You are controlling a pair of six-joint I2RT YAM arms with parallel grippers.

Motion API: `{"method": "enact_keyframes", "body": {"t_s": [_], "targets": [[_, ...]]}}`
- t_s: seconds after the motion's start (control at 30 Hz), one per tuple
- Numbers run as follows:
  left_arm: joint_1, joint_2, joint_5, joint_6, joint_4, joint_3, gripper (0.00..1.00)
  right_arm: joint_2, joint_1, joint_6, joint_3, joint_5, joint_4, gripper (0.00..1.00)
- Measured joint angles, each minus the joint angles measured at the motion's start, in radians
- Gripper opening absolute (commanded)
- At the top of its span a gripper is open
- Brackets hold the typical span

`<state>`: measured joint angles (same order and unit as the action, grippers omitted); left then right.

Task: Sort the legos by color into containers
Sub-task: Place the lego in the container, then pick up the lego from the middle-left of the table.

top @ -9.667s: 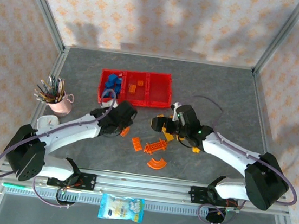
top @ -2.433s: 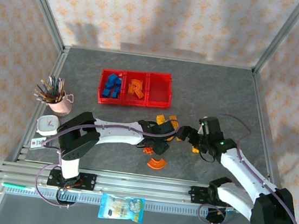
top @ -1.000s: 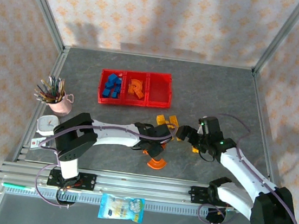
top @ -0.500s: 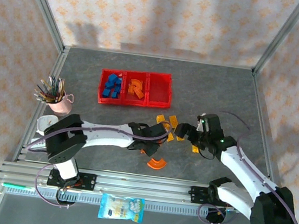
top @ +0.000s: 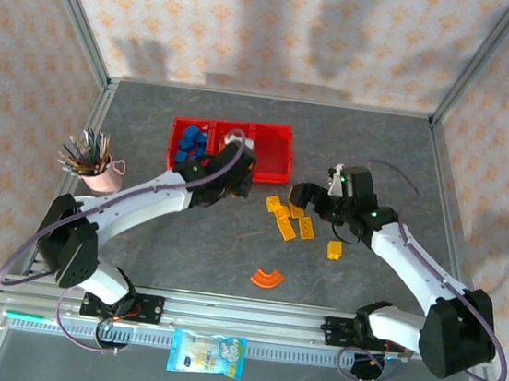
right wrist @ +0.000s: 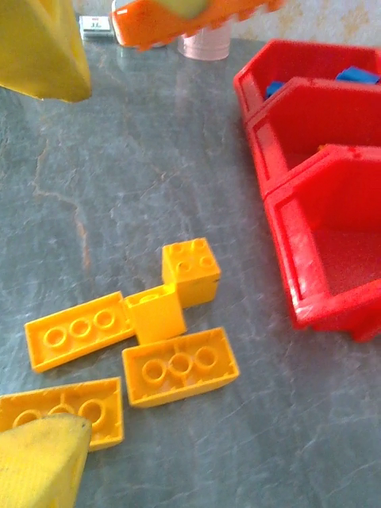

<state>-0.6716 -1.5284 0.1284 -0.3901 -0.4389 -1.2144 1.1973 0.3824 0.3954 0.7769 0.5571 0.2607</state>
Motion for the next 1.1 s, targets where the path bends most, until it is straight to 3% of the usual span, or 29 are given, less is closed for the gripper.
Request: {"method": "enact_keyframes", "body": {"t_s": [0.3,0.57,0.8,1.1], "targets": [[0.178,-0.305,0.064,-0.138,0.008,-0.233,0.26,0.067,0.000,0.001,0.042,0.001,-0.052,1.00],[0.214,-0.510,0.092,-0.162,-0.028,-0.407,0.44,0.076,0.000,0.001,0.042,0.001,-0.060,1.00],[0.214,-0.461,0.100,-0.162,-0.043,-0.400,0.50,0.075,0.000,-0.002,0.043,0.000,-0.051,1.00],[0.179,-0.234,0.078,-0.137,-0.063,-0.254,0.53,0.036,0.000,-0.007,0.044,-0.020,0.014,1.00]]}}
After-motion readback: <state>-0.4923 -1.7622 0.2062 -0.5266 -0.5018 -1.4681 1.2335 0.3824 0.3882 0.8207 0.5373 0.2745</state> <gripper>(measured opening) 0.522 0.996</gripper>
